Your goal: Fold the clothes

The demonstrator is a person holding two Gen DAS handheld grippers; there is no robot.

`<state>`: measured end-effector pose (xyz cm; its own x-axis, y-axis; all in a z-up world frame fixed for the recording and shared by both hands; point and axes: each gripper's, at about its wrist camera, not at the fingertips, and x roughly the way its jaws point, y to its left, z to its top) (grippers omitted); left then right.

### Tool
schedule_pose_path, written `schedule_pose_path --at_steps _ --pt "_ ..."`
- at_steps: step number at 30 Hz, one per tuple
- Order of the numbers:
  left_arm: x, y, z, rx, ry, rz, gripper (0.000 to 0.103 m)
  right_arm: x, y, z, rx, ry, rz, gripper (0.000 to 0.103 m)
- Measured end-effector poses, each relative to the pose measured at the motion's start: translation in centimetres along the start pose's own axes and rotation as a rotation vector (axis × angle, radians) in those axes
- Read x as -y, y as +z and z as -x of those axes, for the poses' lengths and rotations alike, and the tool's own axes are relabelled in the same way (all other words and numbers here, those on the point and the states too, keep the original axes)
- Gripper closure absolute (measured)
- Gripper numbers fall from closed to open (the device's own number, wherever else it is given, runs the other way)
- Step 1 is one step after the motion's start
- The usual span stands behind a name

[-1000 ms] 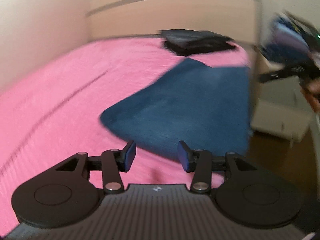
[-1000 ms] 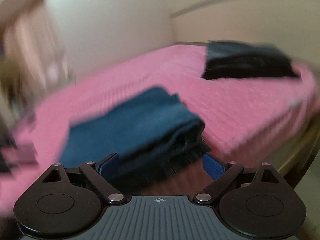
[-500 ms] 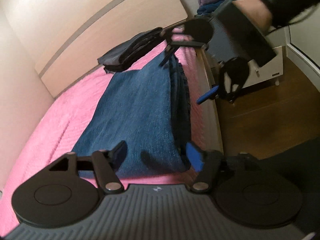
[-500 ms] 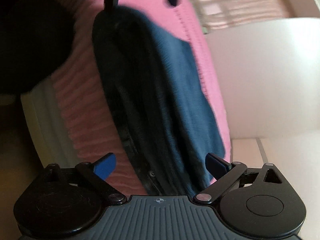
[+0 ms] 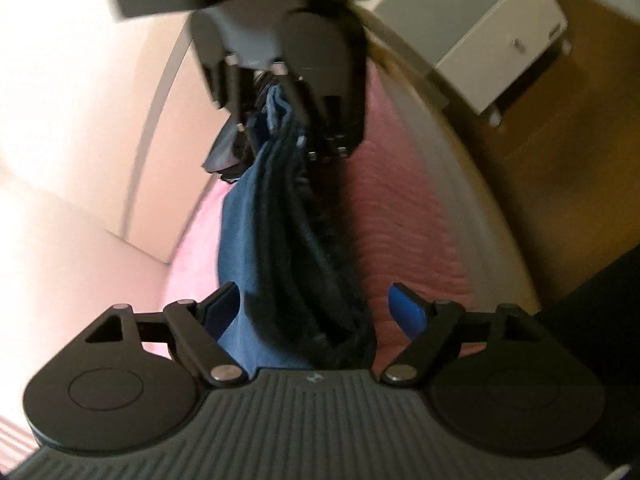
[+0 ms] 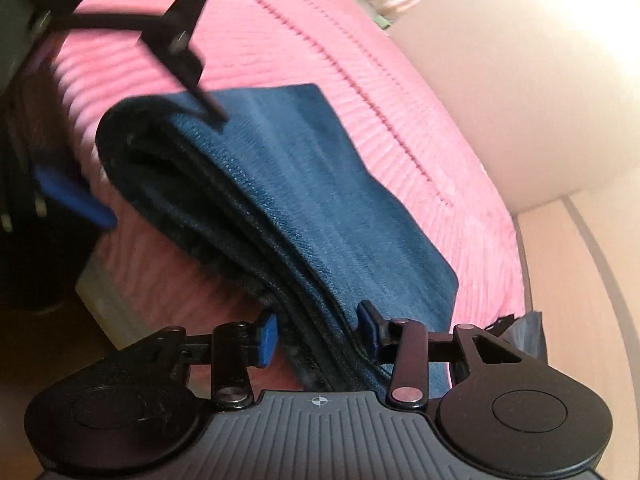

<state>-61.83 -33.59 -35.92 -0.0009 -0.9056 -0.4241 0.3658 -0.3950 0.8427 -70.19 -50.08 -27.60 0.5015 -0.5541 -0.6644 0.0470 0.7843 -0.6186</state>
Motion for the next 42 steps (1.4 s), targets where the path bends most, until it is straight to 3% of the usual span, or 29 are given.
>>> schedule_pose_path --at_steps 7,8,9,12,13,14,15,16,17,23,24,26,28,30,36,42 --pt "0.4 0.5 -1.5 -0.127 0.119 -0.07 0.026 -0.3 2.4 2.2 0.041 0.034 -0.049 0.064" --pt "0.3 0.2 -1.7 -0.152 0.126 -0.08 0.035 -0.6 2.6 2.5 0.048 0.038 -0.051 0.064" --pt "0.0 -0.1 -1.8 -0.165 0.114 -0.074 0.051 -0.9 2.4 3.0 0.053 0.037 -0.053 0.064" --pt "-1.1 -1.1 -1.7 -0.181 0.062 -0.042 0.07 -2.1 1.4 3.2 0.066 0.012 -0.037 0.064" --pt "-1.5 -1.3 -1.5 -0.175 0.047 -0.036 0.071 -2.9 1.0 2.9 0.07 -0.01 -0.011 0.063" --pt "-1.9 -1.5 -1.4 -0.17 0.031 -0.029 0.074 -3.8 0.5 2.5 0.074 -0.033 0.021 0.061" --pt "-2.5 -1.7 -1.3 -0.169 0.017 -0.019 0.074 -4.6 0.0 2.1 0.077 -0.055 0.052 0.047" --pt "-3.1 -1.8 -1.3 -0.169 0.003 -0.004 0.075 -5.4 -0.4 1.6 0.077 -0.08 0.083 0.026" --pt "-3.7 -1.9 -1.3 -0.168 -0.011 0.013 0.075 -6.1 -0.8 0.8 0.069 -0.107 0.111 0.022" --pt "-8.1 -2.9 -2.1 -0.146 -0.077 0.118 0.075 -6.3 -2.7 -2.7 -0.014 -0.221 0.223 0.022" --pt "-8.7 -3.3 -2.1 -0.145 -0.085 0.123 0.075 -6.1 -2.9 -3.1 -0.028 -0.229 0.242 0.023" --pt "-9.6 -4.1 -2.2 -0.141 -0.1 0.128 0.075 -5.5 -2.7 -3.1 -0.024 -0.201 0.258 0.036" --pt "-10.1 -4.7 -2.2 -0.14 -0.103 0.105 0.076 -5.0 -1.8 -2.6 -0.013 -0.182 0.24 0.06" --pt "-11.0 -5.3 -2.0 -0.145 -0.093 0.092 0.076 -4.4 -0.4 -1.6 0.018 -0.184 0.229 0.068" --pt "-16.0 -9.4 -0.4 -0.188 -0.006 0.064 0.076 -2.2 6.4 0.7 0.168 -0.23 0.246 0.073" --pt "-20.4 -15.9 4.2 -0.342 0.142 0.079 0.076 -2.5 16.2 -0.3 0.371 -0.247 0.296 0.075"
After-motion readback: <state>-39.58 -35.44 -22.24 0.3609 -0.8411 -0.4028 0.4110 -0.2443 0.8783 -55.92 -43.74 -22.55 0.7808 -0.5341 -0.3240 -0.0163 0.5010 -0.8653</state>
